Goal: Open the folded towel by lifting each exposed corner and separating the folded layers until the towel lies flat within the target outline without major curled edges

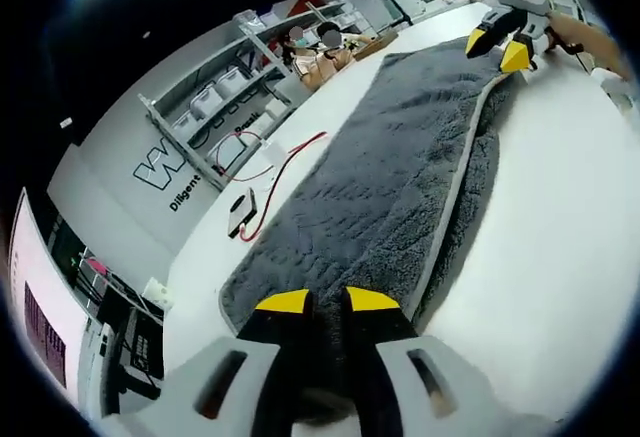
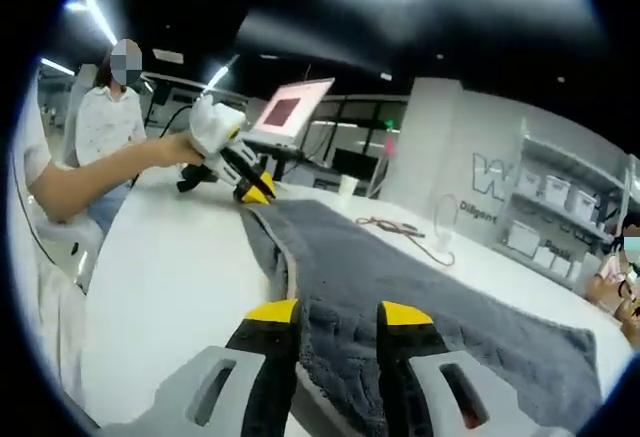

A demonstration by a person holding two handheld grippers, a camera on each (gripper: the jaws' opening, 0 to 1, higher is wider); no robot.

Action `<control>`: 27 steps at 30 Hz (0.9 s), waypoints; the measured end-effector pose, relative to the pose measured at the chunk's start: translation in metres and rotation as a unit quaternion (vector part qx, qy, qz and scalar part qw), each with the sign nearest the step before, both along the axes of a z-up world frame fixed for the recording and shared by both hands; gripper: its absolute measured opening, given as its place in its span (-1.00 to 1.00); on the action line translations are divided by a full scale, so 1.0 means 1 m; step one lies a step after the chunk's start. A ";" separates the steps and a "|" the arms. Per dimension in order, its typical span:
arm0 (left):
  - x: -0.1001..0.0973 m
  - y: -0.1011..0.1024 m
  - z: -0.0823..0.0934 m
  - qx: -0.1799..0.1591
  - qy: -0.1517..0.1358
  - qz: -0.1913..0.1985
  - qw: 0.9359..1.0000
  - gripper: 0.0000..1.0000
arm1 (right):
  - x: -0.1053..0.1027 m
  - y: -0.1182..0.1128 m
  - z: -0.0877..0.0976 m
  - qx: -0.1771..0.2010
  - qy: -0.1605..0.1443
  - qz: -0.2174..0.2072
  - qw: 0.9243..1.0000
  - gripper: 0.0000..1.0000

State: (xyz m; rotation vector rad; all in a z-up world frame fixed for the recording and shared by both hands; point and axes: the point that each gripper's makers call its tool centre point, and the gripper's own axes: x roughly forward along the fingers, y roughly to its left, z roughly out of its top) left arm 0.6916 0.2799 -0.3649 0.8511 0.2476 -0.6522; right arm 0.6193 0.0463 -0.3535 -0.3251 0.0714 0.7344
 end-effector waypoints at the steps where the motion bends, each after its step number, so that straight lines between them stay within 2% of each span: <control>1: 0.001 -0.001 0.001 -0.007 0.006 -0.001 1.000 -0.77 | -0.006 0.004 0.000 -0.012 -0.009 0.004 1.000 -0.50; 4: 0.002 0.002 -0.003 -0.005 0.010 -0.001 1.000 -0.74 | -0.001 0.004 -0.003 -0.016 -0.004 0.004 1.000 -0.52; 6: 0.000 0.008 0.008 -0.008 -0.003 0.007 1.000 -0.73 | -0.001 0.007 -0.005 -0.016 0.002 0.008 1.000 -0.52; 8: -0.005 0.004 0.010 0.003 -0.013 -0.012 1.000 -0.80 | 0.003 0.006 -0.008 -0.026 -0.003 0.006 1.000 -0.51; 10: -0.005 0.005 0.011 0.004 -0.019 -0.013 1.000 -0.78 | 0.004 0.005 -0.008 -0.026 0.002 0.006 1.000 -0.51; 17: -0.012 0.011 0.005 0.019 -0.007 -0.011 1.000 -0.73 | 0.012 0.011 -0.003 -0.032 0.001 0.016 0.999 -0.56; 21: -0.017 0.020 0.014 0.008 -0.022 -0.001 1.000 -0.68 | 0.015 0.023 0.003 -0.036 -0.018 0.031 0.999 -0.60; 24: -0.021 0.030 0.020 0.006 -0.033 0.006 0.999 -0.69 | 0.012 0.035 0.004 -0.042 -0.010 0.045 0.998 -0.56; 27: -0.025 0.036 0.021 0.002 -0.034 0.010 0.999 -0.67 | 0.012 0.046 0.005 -0.046 -0.020 0.060 0.997 -0.52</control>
